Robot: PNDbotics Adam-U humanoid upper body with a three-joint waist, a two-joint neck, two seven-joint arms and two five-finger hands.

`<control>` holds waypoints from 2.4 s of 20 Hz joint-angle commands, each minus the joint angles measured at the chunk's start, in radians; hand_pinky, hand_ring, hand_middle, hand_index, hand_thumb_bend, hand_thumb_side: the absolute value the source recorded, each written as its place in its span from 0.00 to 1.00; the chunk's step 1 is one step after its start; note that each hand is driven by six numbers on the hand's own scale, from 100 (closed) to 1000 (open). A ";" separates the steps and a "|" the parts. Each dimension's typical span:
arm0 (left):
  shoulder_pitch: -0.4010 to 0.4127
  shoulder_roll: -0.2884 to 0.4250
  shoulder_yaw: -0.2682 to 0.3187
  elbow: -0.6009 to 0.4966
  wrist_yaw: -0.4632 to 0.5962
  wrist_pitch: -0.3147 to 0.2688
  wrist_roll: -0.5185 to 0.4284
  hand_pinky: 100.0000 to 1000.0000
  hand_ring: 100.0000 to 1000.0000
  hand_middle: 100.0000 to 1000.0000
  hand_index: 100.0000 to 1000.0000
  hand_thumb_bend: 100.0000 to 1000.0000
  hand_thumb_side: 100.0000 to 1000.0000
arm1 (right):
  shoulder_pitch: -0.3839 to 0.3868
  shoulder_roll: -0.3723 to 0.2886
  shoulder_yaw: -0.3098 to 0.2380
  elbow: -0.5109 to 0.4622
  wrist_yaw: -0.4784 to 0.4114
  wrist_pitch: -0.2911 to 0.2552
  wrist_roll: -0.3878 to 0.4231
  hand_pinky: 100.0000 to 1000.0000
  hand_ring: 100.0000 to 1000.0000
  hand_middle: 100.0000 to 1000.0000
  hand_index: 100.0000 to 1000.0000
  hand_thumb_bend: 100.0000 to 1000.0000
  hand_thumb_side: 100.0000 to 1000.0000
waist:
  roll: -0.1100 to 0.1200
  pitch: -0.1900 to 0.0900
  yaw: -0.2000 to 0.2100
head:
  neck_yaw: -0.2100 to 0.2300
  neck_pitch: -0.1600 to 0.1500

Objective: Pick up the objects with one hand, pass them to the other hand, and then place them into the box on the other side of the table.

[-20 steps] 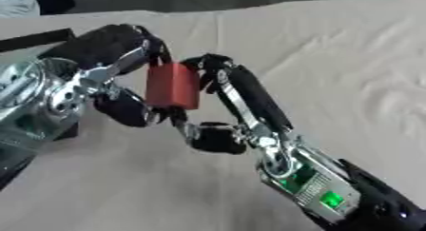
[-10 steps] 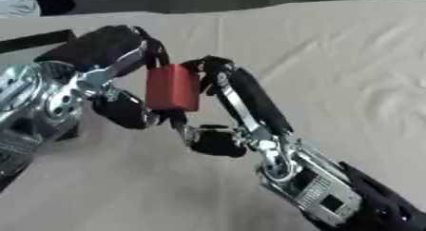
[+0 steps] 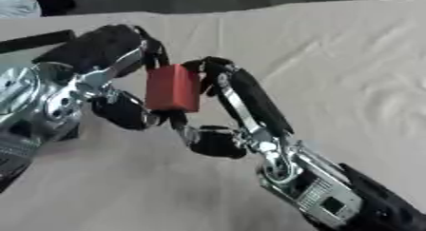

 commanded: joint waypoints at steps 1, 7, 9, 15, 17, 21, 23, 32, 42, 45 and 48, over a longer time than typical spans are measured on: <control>-0.016 0.019 0.032 -0.038 -0.012 0.023 -0.016 0.78 0.67 0.48 0.64 0.45 0.04 | -0.005 -0.016 0.007 0.000 0.008 0.007 0.000 0.56 0.57 0.40 0.54 0.00 0.00 | -0.001 -0.018 0.003 | 0.003 -0.010; -0.015 0.020 0.034 -0.042 -0.021 0.023 -0.013 0.78 0.67 0.48 0.64 0.47 0.04 | -0.004 -0.018 0.007 -0.001 0.013 0.016 -0.002 0.55 0.56 0.40 0.54 0.00 0.00 | -0.003 -0.018 0.005 | 0.003 -0.011; -0.015 0.020 0.034 -0.043 -0.022 0.024 -0.012 0.78 0.67 0.48 0.64 0.48 0.04 | -0.004 -0.018 0.008 -0.002 0.014 0.018 -0.003 0.55 0.56 0.40 0.54 0.00 0.00 | -0.004 -0.018 0.006 | 0.004 -0.011; -0.015 0.020 0.034 -0.048 -0.024 0.025 -0.008 0.78 0.67 0.47 0.63 0.47 0.04 | -0.003 -0.019 0.010 -0.003 0.015 0.021 -0.003 0.55 0.56 0.40 0.54 0.00 0.00 | -0.005 -0.018 0.008 | 0.004 -0.011; -0.015 0.019 0.033 -0.048 -0.023 0.026 -0.007 0.78 0.66 0.45 0.61 0.43 0.04 | -0.003 -0.019 0.011 -0.004 0.012 0.020 -0.003 0.55 0.56 0.40 0.54 0.00 0.00 | -0.005 -0.019 0.008 | 0.004 -0.012; -0.013 0.017 0.031 -0.044 -0.013 0.029 -0.008 0.77 0.65 0.43 0.58 0.37 0.04 | -0.002 -0.019 0.012 -0.004 0.005 0.020 -0.002 0.55 0.56 0.40 0.54 0.00 0.00 | -0.005 -0.018 0.007 | 0.004 -0.012; -0.012 0.015 0.030 -0.042 -0.005 0.031 -0.009 0.76 0.62 0.40 0.54 0.31 0.02 | -0.002 -0.019 0.012 -0.005 0.001 0.018 -0.003 0.55 0.56 0.39 0.54 0.00 0.00 | -0.005 -0.018 0.007 | 0.005 -0.011; -0.010 0.011 0.032 -0.042 0.044 0.038 0.024 0.66 0.53 0.33 0.43 0.12 0.00 | 0.001 -0.022 0.014 -0.005 -0.009 0.012 0.000 0.56 0.57 0.41 0.55 0.00 0.00 | -0.004 -0.017 0.004 | 0.006 -0.008; 0.005 0.019 0.037 -0.032 0.046 0.029 0.081 0.64 0.49 0.26 0.33 0.25 0.00 | 0.002 -0.030 0.012 -0.005 0.062 -0.052 0.120 0.66 0.74 0.59 0.76 0.57 0.00 | -0.005 -0.019 0.000 | 0.008 -0.008; 0.008 0.023 0.037 -0.027 0.036 0.021 0.077 0.64 0.49 0.25 0.33 0.26 0.00 | 0.003 -0.032 0.009 -0.003 0.107 -0.077 0.172 0.68 0.76 0.61 0.79 0.56 0.03 | -0.005 -0.019 -0.001 | 0.008 -0.006; 0.012 0.027 0.042 -0.024 0.029 0.017 0.077 0.64 0.49 0.24 0.32 0.27 0.00 | 0.004 -0.033 -0.001 -0.009 0.133 -0.091 0.194 0.68 0.77 0.62 0.81 0.56 0.06 | -0.004 -0.019 -0.003 | 0.008 -0.006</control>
